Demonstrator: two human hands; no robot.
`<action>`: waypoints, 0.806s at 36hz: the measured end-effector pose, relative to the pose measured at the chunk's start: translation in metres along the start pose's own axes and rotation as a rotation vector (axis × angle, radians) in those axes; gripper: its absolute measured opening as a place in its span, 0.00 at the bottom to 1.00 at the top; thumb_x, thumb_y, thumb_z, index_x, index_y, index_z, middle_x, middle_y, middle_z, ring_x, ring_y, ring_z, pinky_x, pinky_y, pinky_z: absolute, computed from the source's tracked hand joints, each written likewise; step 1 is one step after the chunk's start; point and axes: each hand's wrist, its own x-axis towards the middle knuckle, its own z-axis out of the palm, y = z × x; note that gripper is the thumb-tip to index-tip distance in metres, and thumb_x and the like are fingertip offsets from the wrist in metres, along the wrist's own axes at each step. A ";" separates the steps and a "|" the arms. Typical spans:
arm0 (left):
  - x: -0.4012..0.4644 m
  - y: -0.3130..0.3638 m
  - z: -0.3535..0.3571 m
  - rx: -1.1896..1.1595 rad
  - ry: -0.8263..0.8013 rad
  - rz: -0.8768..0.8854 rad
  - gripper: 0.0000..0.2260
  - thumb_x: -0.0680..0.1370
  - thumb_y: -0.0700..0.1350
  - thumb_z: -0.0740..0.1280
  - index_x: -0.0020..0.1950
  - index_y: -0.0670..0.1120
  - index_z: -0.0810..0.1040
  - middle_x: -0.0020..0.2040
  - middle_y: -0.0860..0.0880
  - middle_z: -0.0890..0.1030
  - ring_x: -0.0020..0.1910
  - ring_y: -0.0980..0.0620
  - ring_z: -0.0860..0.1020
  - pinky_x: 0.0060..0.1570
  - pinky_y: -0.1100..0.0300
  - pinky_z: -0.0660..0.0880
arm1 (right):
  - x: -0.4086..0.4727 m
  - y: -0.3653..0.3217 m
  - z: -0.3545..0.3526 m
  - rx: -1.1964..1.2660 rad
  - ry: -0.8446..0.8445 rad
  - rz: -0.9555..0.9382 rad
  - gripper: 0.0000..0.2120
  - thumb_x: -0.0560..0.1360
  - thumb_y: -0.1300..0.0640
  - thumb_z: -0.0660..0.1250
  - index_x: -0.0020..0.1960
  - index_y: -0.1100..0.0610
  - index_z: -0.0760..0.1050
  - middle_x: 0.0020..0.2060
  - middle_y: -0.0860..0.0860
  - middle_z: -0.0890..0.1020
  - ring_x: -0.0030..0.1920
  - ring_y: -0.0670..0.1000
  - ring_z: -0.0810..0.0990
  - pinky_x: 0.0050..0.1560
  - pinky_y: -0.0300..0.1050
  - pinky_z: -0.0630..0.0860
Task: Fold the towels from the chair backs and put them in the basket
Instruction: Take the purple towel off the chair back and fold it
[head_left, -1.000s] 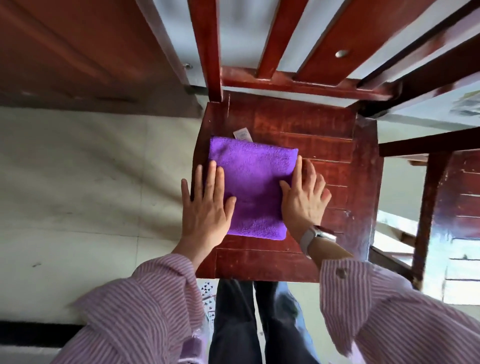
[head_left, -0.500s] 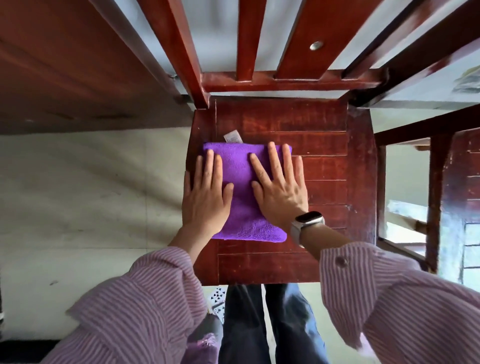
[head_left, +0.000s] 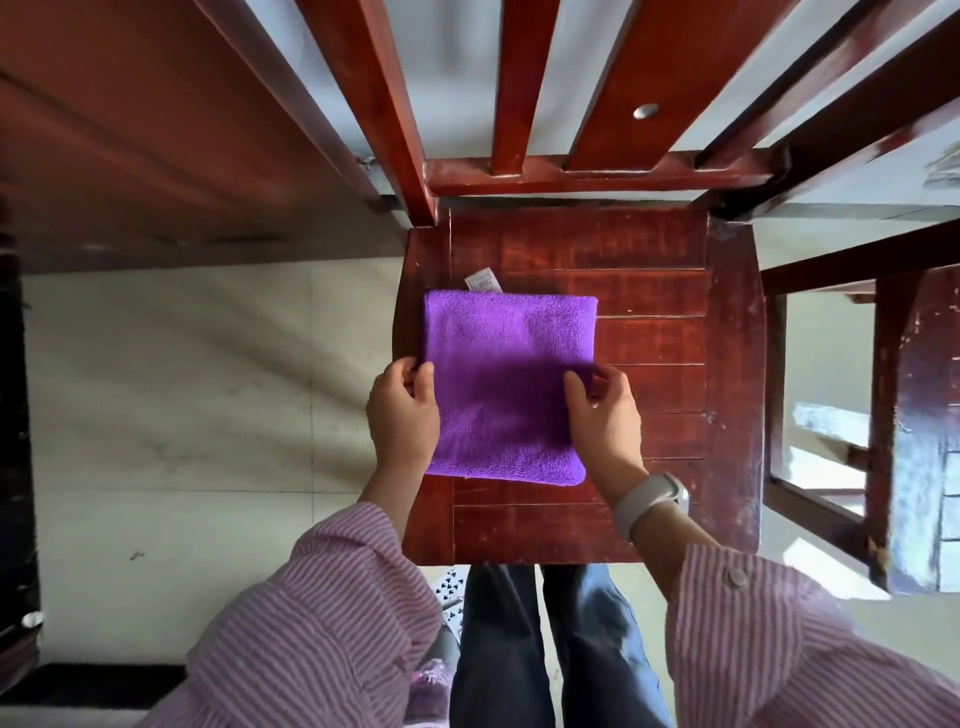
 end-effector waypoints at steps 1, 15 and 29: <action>0.002 0.002 -0.001 -0.016 -0.005 -0.014 0.13 0.77 0.44 0.63 0.57 0.36 0.76 0.52 0.38 0.81 0.53 0.41 0.77 0.52 0.53 0.71 | 0.002 -0.002 0.001 0.014 -0.010 0.028 0.19 0.75 0.54 0.65 0.63 0.62 0.69 0.56 0.57 0.77 0.57 0.56 0.75 0.55 0.43 0.67; -0.009 0.022 -0.010 -0.195 -0.165 -0.068 0.12 0.76 0.41 0.65 0.57 0.37 0.73 0.51 0.39 0.79 0.50 0.41 0.77 0.53 0.50 0.73 | 0.002 -0.009 -0.009 0.138 -0.082 0.087 0.14 0.74 0.57 0.65 0.56 0.64 0.71 0.46 0.54 0.73 0.47 0.50 0.71 0.46 0.40 0.65; -0.138 0.138 -0.053 0.035 -0.065 0.529 0.13 0.74 0.36 0.65 0.56 0.32 0.76 0.51 0.34 0.80 0.50 0.37 0.79 0.51 0.61 0.65 | -0.105 -0.018 -0.161 0.273 0.189 -0.064 0.22 0.74 0.55 0.64 0.67 0.55 0.65 0.57 0.47 0.75 0.56 0.52 0.76 0.61 0.47 0.70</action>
